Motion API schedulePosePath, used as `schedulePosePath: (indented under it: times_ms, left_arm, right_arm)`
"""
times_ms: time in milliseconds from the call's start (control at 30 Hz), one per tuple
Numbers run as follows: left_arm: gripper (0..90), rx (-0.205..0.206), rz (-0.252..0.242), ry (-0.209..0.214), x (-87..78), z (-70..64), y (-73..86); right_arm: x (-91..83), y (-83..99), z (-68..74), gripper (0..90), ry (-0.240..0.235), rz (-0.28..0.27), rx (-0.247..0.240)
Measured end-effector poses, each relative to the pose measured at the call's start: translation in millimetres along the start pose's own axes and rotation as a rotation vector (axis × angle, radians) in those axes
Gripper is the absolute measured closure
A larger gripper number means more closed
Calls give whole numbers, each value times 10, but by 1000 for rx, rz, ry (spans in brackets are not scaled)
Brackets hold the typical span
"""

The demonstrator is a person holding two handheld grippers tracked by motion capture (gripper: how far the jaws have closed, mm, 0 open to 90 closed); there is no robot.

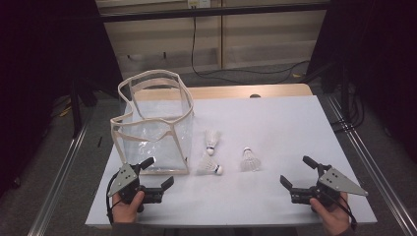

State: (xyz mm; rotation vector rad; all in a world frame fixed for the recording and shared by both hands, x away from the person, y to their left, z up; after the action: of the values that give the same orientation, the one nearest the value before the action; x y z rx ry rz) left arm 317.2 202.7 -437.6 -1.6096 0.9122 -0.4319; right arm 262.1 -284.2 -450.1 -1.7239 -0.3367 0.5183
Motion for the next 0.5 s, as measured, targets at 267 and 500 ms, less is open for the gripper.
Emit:
schedulePosePath:
  times_ms: [267,500]
  left_arm:
    - [20,-1,-3,27,42,-62,-13]
    - [20,-2,-2,39,49,-102,-20]
  right_arm:
    - [-2,0,-11,0,0,1,-3]
    - [12,-4,-3,0,-4,-2,-3]
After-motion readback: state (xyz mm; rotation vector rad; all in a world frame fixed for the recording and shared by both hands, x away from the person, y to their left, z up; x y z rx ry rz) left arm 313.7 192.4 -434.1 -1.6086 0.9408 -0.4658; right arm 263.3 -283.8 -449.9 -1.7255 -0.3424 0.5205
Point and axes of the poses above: each handheld gripper's, and its own axes: x roughly forward along the jaws, y roughly out of its underside, z roughly to its left, the point moved 2 cm from there along x, roughly forward along the jaws, and after that the axes turned 10 degrees about -x, right-handed, at the moved point
